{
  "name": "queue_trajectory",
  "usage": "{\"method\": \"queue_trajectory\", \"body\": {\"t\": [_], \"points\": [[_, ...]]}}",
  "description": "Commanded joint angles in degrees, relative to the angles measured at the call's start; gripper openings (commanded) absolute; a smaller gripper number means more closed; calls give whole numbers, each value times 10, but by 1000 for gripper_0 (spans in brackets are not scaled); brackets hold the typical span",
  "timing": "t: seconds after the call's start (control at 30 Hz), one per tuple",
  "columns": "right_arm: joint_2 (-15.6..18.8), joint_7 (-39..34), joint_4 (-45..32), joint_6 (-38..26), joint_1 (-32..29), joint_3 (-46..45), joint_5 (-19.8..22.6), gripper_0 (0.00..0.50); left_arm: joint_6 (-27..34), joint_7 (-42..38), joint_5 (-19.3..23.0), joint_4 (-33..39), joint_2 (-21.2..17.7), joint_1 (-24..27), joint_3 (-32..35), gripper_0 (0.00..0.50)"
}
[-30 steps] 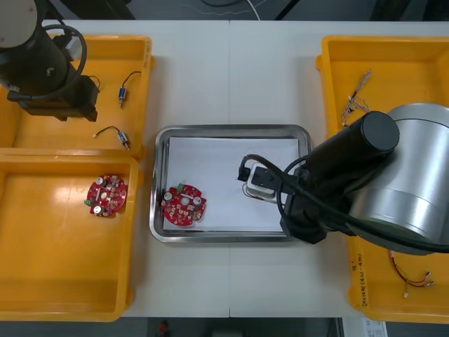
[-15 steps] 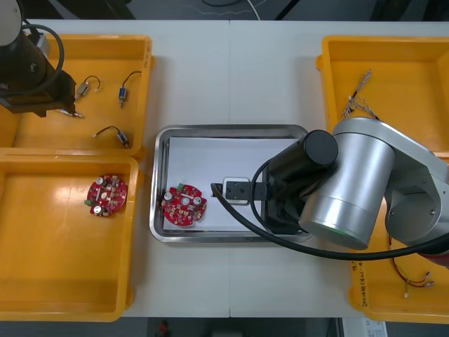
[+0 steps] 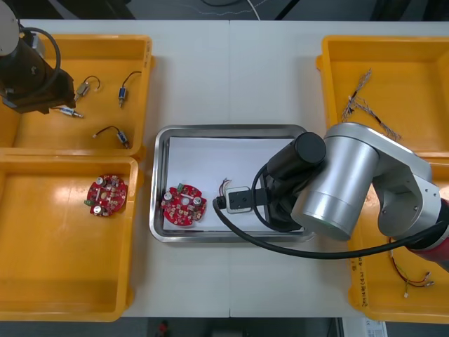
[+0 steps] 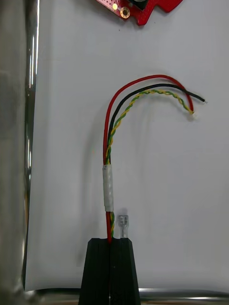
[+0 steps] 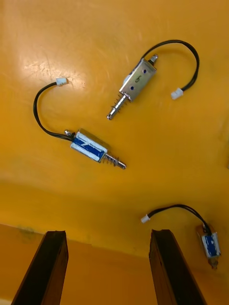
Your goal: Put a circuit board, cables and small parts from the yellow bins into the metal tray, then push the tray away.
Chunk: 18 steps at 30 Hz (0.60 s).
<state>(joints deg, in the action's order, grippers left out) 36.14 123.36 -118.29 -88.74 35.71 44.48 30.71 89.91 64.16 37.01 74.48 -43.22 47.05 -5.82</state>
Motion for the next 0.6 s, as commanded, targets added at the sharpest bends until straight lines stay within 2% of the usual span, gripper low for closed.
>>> {"method": "queue_trajectory", "body": {"t": [0.03, 0.33, 0.37, 0.4, 0.43, 0.47, 0.5, 0.6], "points": [[-6, 8, 23, 32, 13, 20, -9, 0, -36, 6, 0, -25, -12, 27, 19, 500], [-12, 3, 46, 34, 12, 23, -11, 0, -87, -40, -20, -58, 4, 27, 19, 500], [-12, 3, 46, 33, 12, 23, -11, 142, -88, -44, -22, -59, 5, 27, 19, 500], [-12, 2, 46, 31, 12, 23, -11, 142, -88, -54, -26, -59, 7, 27, 19, 500], [-12, 1, 46, 30, 12, 23, -11, 398, -88, -62, -30, -58, 9, 27, 17, 500], [-12, 0, 46, 30, 12, 23, -11, 474, -89, -70, -37, -58, 12, 27, 15, 500], [-12, 0, 46, 30, 12, 23, -11, 500, -89, -74, -40, -59, 13, 27, 12, 500], [-13, 2, 39, 30, 12, 23, -14, 500, -108, -101, -49, -70, 20, 27, -4, 500]]}}
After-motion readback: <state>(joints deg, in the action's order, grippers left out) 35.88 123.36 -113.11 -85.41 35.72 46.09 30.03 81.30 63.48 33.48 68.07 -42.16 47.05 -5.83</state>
